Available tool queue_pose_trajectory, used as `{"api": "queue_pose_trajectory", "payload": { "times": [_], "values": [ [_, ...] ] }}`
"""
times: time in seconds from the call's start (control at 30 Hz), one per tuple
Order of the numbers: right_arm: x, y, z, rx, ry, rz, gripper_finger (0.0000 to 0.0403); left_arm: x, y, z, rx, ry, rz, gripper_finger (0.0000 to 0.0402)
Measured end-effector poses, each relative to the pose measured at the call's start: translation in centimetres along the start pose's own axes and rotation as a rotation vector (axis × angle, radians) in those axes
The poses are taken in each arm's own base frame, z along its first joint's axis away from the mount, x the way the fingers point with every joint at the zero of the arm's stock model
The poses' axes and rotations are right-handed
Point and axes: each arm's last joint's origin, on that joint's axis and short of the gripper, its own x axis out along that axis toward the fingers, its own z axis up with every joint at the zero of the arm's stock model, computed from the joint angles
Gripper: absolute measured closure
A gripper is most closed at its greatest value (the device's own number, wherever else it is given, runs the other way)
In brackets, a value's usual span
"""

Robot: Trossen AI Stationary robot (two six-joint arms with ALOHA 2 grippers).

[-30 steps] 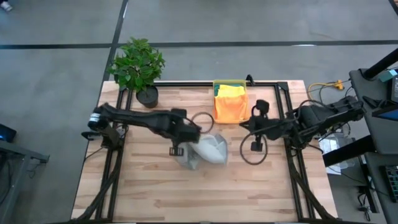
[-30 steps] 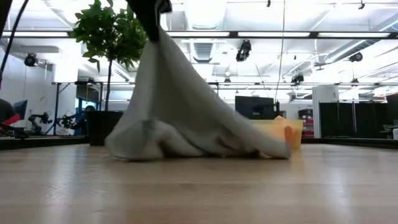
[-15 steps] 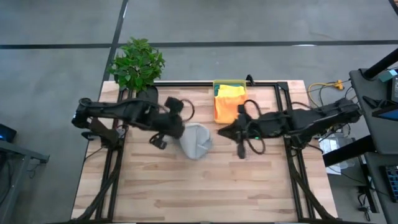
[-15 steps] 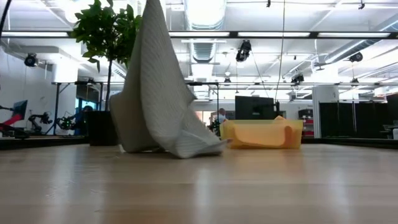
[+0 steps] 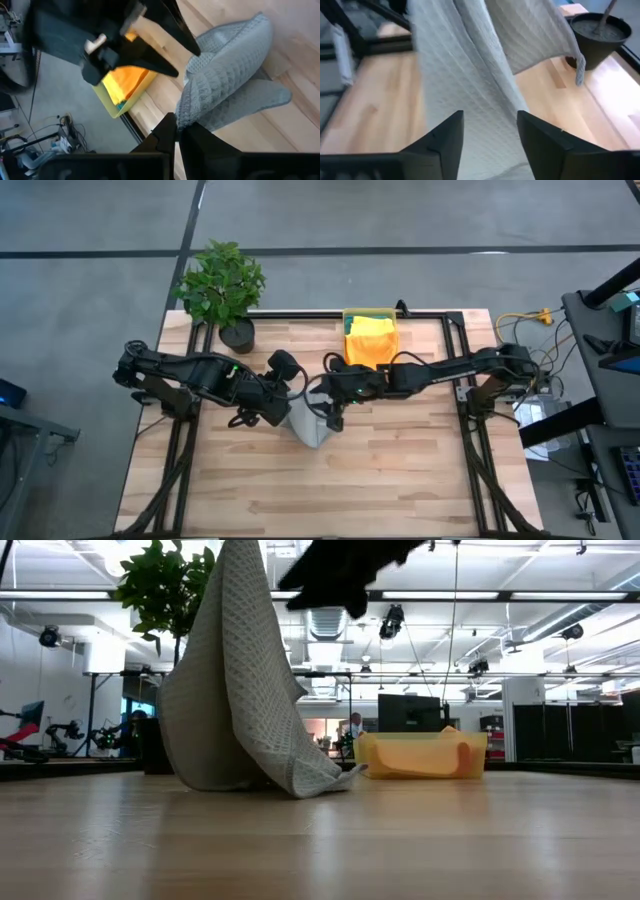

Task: Fold microfiber towels
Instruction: Fold the gray microfiber towel

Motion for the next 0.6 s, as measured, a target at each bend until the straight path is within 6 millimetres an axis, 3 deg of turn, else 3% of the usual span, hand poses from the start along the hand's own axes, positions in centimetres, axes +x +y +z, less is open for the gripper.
{"api": "queue_pose_trajectory", "payload": {
  "times": [0.37, 0.6],
  "values": [
    [4.1, -4.9, -1.9, -0.023, 0.103, 0.078, 0.0204, -0.1, -0.2, 0.1, 0.012, 0.003, -0.007, 0.0401],
    [5.7, -5.4, -3.5, -0.021, 0.162, 0.193, 0.0222, -0.1, -0.3, 0.0, 0.015, 0.007, -0.011, 0.0401]
  ]
}}
